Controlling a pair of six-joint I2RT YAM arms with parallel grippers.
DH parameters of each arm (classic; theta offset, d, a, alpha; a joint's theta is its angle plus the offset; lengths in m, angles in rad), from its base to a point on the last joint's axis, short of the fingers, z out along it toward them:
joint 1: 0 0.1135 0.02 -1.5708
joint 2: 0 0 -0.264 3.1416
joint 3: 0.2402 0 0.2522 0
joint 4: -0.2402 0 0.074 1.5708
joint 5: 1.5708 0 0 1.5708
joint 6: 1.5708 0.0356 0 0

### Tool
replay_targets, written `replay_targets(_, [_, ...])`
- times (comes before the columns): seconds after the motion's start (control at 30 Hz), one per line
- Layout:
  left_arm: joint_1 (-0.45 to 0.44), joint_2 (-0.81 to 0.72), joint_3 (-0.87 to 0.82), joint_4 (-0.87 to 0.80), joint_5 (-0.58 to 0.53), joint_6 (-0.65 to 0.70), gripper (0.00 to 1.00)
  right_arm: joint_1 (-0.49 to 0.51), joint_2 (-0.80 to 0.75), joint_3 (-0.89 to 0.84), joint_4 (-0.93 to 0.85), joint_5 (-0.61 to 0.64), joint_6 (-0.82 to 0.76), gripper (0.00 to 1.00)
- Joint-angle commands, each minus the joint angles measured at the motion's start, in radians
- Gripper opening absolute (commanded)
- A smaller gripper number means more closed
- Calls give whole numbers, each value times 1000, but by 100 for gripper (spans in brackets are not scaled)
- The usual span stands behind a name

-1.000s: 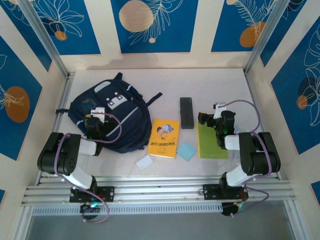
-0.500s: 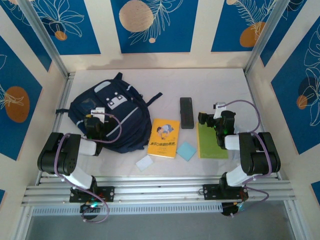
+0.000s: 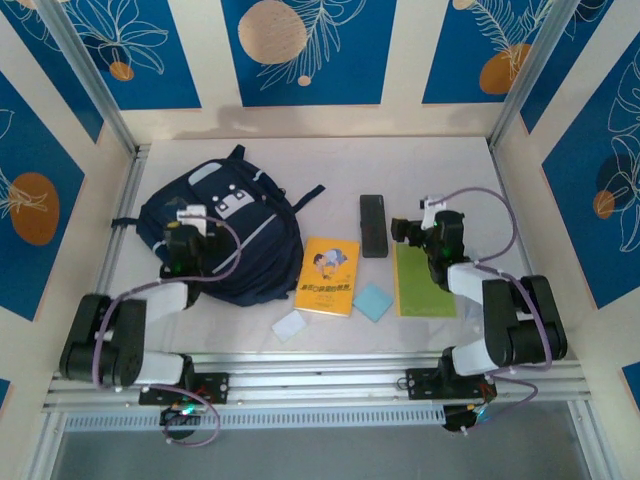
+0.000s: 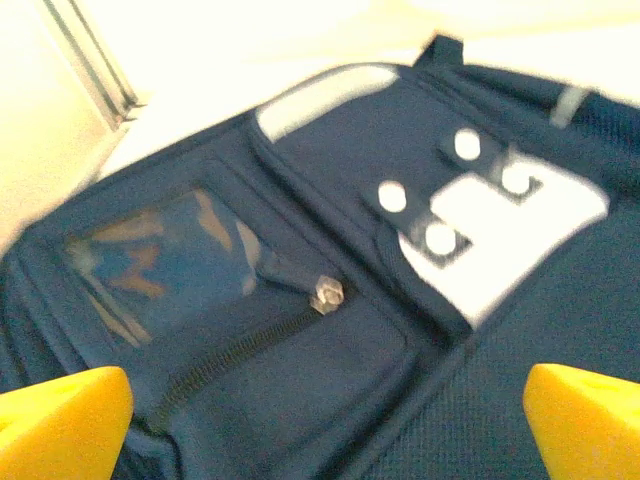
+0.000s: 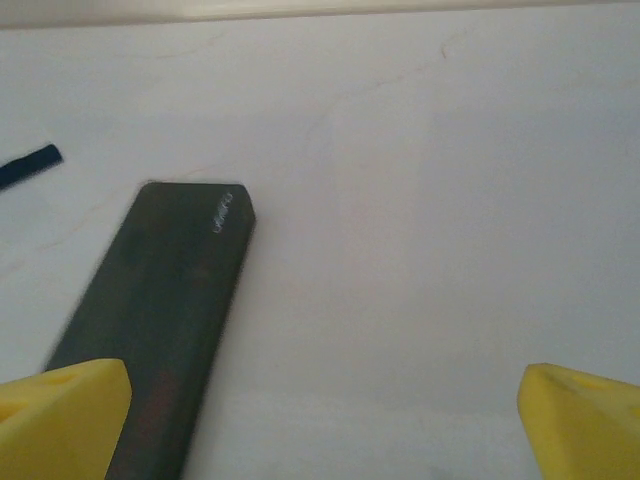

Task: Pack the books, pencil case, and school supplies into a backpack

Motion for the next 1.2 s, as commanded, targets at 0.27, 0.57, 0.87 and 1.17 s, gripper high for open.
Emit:
replay_targets(0.27, [-26, -130, 256, -915, 66, -627, 100, 242, 169, 572, -712, -121, 351, 96])
replay_targets(0.57, [-29, -296, 88, -1034, 130, -803, 100, 411, 492, 821, -689, -417, 476, 83])
replay_targets(0.87, [-29, -214, 33, -881, 104, -846, 100, 500, 742, 972, -626, -549, 606, 61])
replay_targets(1.17, [-27, 28, 105, -673, 80, -816, 100, 494, 645, 937, -592, -648, 631, 0])
